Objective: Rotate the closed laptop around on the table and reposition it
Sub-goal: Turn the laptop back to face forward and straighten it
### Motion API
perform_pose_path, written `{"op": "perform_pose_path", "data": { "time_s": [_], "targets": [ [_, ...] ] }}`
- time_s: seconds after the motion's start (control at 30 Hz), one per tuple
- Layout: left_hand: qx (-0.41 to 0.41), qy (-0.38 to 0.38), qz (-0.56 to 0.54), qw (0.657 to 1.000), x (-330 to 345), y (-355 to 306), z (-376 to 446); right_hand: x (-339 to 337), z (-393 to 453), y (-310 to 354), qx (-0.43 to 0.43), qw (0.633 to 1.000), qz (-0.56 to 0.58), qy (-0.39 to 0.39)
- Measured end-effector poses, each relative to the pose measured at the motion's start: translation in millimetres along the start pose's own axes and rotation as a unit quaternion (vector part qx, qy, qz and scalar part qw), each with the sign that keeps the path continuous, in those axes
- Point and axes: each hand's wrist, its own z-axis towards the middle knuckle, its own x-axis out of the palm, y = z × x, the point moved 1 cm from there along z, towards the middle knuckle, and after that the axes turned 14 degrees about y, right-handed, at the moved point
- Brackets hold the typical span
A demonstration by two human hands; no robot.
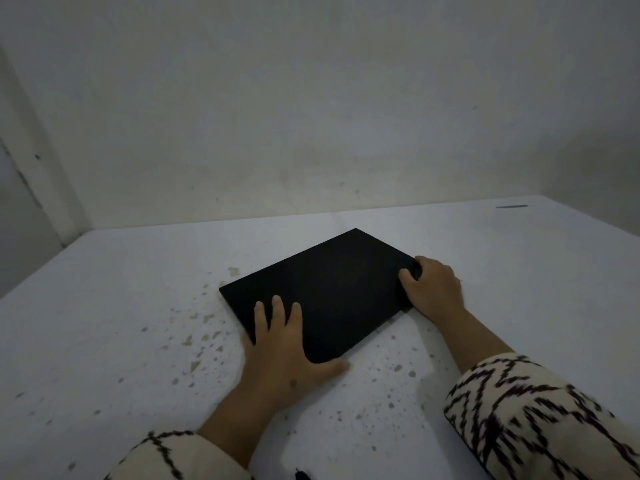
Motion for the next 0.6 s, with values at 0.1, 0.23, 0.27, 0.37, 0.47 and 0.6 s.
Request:
{"op": "perform_pose_path", "data": {
  "time_s": [0.1, 0.23, 0.27, 0.37, 0.47, 0.6],
  "targets": [
    [0.038, -0.001, -0.024, 0.999, -10, 13, 8, -1, -5, 0, 0.009, 1.0, -0.005, -0.002],
    [0.09, 0.011, -0.048, 0.995, -24, 27, 19, -4, -15, -1, 0.012, 1.0, -0.024, -0.01],
    [0.099, 0.015, -0.052, 0.994, -27, 30, 21, -5, -18, -1, 0.012, 0.999, -0.027, -0.011],
    [0.12, 0.035, -0.054, 0.991, -35, 39, 28, -6, -25, 0, 0.015, 0.999, -0.032, -0.008],
    [0.125, 0.041, -0.055, 0.99, -45, 44, 34, -5, -33, 0, 0.011, 0.999, -0.037, -0.009],
    [0.096, 0.006, -0.058, 0.994, -52, 53, 38, -2, -42, -1, 0.009, 0.999, -0.043, 0.0]
  ]
}}
